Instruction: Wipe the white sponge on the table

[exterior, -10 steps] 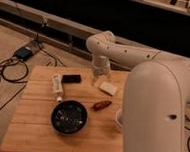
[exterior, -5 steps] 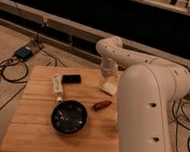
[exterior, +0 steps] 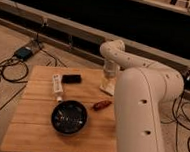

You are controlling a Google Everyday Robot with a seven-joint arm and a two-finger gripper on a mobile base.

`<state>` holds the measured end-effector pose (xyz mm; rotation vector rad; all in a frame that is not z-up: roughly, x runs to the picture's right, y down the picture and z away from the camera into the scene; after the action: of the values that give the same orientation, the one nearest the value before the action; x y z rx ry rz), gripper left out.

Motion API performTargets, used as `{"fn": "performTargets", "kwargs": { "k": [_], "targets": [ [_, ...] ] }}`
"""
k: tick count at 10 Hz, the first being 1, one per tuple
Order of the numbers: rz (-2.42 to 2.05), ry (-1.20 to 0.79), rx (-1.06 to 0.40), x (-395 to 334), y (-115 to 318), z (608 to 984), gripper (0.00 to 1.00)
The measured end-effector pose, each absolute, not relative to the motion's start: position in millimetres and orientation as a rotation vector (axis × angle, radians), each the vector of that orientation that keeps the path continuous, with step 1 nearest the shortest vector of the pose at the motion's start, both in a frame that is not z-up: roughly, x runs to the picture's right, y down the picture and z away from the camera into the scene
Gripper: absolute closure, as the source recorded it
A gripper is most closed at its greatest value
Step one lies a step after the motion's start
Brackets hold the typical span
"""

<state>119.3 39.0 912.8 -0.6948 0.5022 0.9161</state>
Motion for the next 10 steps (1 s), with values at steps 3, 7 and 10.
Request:
{"fn": "performTargets", "kwargs": {
  "k": [3,7,10],
  "targets": [
    [0.850,0.519,-0.707,121,55,928,0.35],
    [0.835,0.541,-0.680,130,56,945,0.35],
    [0.859,0.564,-0.654,137,56,953,0.35]
  ]
}}
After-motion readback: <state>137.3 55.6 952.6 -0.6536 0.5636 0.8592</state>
